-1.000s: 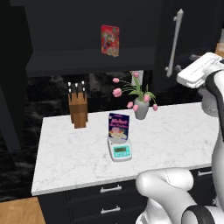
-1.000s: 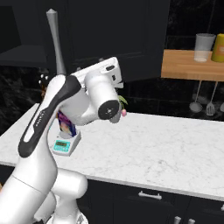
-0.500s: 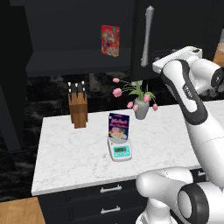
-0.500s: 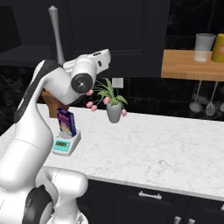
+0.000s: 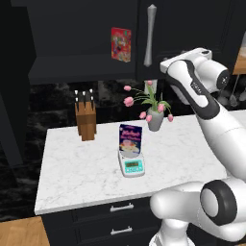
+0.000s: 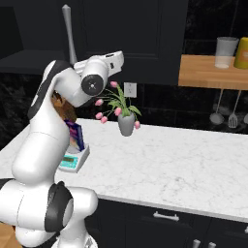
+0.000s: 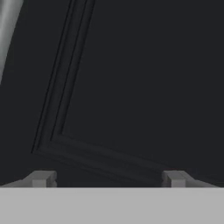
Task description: Pick the cereal and place it on the digital scale for weighing, and close the cabinet.
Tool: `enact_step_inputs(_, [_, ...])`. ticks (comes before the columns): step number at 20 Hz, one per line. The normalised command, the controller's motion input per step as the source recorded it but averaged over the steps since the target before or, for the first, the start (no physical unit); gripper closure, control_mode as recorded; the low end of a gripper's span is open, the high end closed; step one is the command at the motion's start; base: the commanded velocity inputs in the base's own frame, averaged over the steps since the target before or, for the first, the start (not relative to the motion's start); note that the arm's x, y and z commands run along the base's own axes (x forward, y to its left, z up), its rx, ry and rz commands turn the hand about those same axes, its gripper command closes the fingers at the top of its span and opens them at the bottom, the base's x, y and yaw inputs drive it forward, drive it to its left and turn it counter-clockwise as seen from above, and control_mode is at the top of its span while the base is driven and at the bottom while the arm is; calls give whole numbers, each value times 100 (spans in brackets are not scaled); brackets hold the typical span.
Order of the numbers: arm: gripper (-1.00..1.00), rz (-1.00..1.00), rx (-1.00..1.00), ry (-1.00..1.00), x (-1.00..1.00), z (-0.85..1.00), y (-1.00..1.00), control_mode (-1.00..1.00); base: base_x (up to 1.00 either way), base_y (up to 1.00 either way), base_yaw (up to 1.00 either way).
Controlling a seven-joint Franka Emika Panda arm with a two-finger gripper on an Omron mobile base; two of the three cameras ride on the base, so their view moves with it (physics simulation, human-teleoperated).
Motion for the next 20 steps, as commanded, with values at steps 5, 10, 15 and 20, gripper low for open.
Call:
enact_step_inputs(5, [-100, 0, 0, 0, 44, 0, 0, -100, 0, 0, 0])
enact_step_inputs(10, [-100, 0, 0, 0, 41, 0, 0, -100, 0, 0, 0])
enact_step_inputs(15, [-100, 0, 0, -1, 18, 0, 0, -100, 0, 0, 0])
enact_step_inputs(20, [-100, 0, 3, -15, -52, 12, -5, -100, 0, 0, 0])
